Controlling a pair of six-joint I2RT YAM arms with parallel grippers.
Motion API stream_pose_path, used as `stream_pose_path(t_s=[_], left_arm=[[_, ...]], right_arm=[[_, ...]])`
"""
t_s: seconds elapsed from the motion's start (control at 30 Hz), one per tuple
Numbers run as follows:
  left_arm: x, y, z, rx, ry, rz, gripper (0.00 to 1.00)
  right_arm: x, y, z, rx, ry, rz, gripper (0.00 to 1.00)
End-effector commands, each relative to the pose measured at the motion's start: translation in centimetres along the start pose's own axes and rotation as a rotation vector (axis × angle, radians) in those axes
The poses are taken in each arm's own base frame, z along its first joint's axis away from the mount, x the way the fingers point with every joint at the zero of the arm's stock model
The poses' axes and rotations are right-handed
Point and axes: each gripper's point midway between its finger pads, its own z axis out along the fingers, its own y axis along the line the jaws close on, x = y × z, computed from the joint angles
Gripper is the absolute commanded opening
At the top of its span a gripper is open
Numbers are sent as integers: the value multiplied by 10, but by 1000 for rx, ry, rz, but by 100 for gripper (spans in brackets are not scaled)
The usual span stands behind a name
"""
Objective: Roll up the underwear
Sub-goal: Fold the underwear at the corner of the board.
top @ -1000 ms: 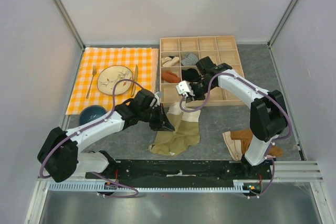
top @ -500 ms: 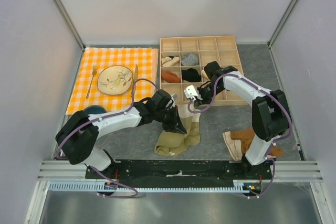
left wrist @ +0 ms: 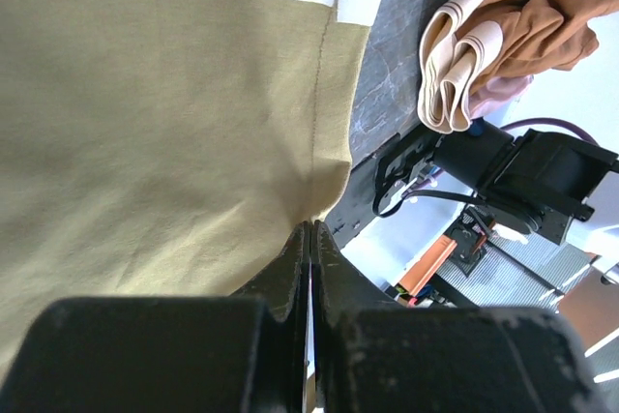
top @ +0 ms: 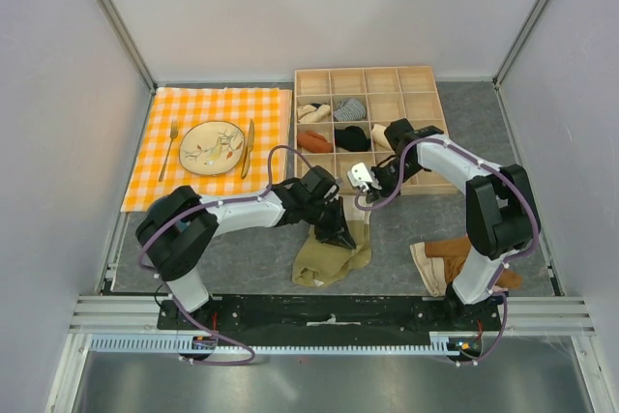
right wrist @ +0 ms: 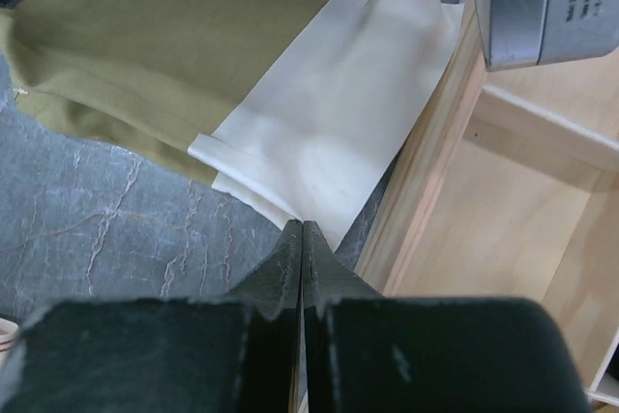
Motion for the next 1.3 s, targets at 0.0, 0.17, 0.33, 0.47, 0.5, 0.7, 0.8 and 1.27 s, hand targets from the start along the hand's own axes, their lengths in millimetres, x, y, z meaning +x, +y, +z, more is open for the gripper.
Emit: stream_pose_path(t_s=[0.0, 0.17, 0.33, 0.47, 0.5, 0.7, 0.8, 1.27], left_arm=[[-6, -18, 7, 40, 1, 5, 2], [-7, -15, 16, 26, 13, -5, 2], [-7, -10, 26, 10, 34, -22, 2], [-8, -17, 29, 34, 49, -26, 19], [-9, -21, 28, 49, 46, -21, 25], [-14, -42, 11, 99, 12, 0, 49], [-14, -52, -1, 118, -9, 24, 51], [21, 24, -60, -96, -158, 30, 32]], right_arm=[[3, 5, -2, -5, -8, -28, 0], [15, 11, 1, -27, 15, -25, 1], [25, 15, 1, -35, 36, -18, 4], [29, 19, -4, -42, 45, -3, 17], [29, 19, -6, -43, 45, -2, 21], [14, 26, -26, -59, 7, 10, 34], [0, 30, -31, -59, -35, 20, 34], [-55, 81, 13, -186, -106, 34, 20]])
